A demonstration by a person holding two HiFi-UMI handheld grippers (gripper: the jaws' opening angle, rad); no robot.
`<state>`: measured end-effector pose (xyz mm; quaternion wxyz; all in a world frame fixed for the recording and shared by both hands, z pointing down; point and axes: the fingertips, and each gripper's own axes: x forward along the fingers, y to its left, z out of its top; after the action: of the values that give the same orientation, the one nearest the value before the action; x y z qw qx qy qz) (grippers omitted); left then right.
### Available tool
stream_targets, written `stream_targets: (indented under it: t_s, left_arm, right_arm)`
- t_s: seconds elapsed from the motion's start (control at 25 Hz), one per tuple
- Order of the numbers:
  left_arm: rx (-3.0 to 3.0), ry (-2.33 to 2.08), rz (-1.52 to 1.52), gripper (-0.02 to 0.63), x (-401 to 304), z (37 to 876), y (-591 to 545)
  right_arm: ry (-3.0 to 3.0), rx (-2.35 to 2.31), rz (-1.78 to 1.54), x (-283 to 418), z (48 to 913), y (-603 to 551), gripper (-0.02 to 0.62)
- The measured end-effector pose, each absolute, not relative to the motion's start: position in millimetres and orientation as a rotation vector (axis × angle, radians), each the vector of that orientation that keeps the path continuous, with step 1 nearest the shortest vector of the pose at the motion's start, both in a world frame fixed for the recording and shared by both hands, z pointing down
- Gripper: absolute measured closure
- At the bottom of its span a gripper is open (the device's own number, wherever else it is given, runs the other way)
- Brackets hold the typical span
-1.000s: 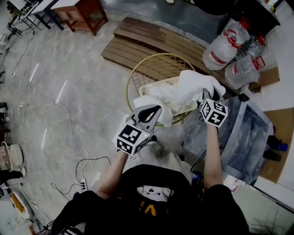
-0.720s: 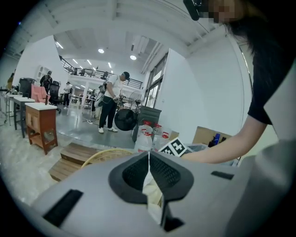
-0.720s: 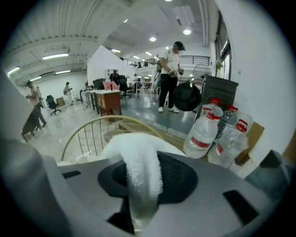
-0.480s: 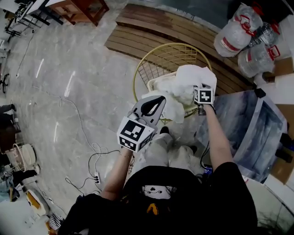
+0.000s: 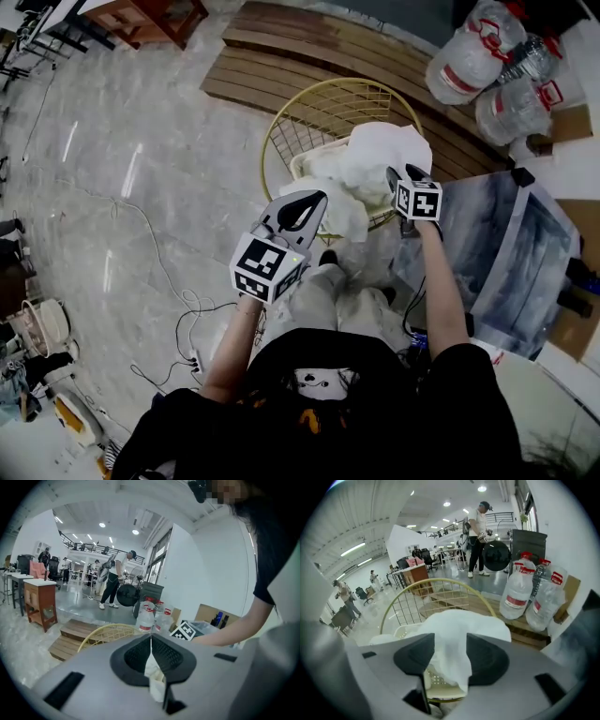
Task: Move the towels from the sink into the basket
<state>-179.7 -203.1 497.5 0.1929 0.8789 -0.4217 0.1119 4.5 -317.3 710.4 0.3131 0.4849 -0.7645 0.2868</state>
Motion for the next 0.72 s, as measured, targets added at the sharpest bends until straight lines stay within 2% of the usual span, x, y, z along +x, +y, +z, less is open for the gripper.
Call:
stream_targets:
  t_s: [0.12,0.52,0.72]
  left_arm:
    - [2.489,-1.147,0.305,0.597,-168,494,-199]
    - [2.571,-0.951,0.306,0.597,-96,482,-155]
    - [2.626,-0.834,0.32,0.597,-49,471,-121]
  right_arm:
    - [-2.107,1.362,0.735,13,663,-294,0.43]
    - [-2.311,1.625,0.743,62,534,-182,0.447]
    - [-2.283,1.789,0.7,109,501,-124,0.517]
